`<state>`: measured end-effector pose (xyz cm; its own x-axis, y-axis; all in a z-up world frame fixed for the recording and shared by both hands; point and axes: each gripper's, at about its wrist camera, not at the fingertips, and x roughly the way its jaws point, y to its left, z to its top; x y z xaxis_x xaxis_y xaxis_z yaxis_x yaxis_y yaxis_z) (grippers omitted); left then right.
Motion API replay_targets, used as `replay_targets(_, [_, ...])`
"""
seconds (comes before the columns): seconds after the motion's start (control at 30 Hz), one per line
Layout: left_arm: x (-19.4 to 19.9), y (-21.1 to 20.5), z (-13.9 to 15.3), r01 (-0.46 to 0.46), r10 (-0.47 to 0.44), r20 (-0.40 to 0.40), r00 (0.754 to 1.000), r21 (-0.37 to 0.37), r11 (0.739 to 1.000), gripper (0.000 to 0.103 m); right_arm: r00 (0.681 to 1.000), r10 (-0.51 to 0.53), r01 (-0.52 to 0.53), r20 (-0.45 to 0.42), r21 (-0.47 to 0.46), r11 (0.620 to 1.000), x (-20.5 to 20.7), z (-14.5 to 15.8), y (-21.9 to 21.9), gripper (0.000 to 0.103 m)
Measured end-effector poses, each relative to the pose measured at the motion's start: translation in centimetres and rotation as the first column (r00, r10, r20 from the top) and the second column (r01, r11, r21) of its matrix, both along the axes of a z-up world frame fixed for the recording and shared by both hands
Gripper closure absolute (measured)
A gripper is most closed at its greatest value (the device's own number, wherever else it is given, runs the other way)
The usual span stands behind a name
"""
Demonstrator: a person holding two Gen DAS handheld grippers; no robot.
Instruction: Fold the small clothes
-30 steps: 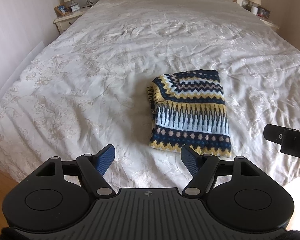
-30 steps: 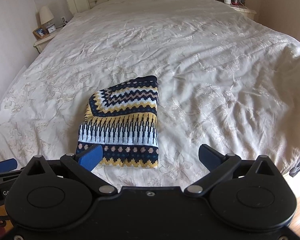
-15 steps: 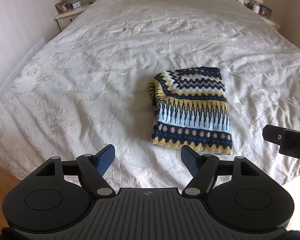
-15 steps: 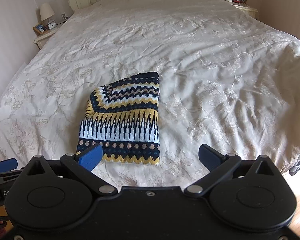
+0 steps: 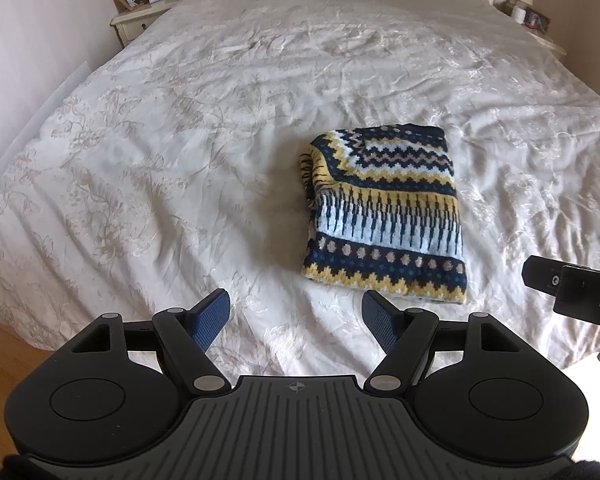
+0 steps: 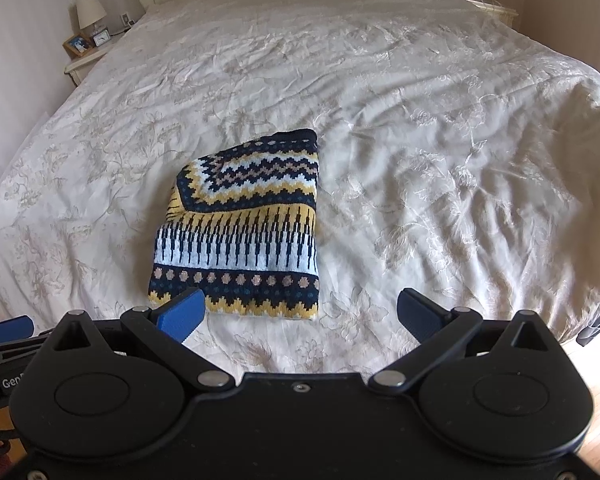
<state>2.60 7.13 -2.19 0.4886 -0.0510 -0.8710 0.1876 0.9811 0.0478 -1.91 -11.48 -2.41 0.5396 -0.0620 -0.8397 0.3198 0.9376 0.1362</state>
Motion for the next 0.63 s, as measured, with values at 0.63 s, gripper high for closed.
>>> replay_targets(0.63, [1.1, -0.5, -0.3, 0.009, -0.009, -0.006, 1.000, -0.007, 1.000, 0.033, 1.000, 0.014, -0.014, -0.016, -0.005, 1.000, 0.9, -0.3, 0.2, 0.001])
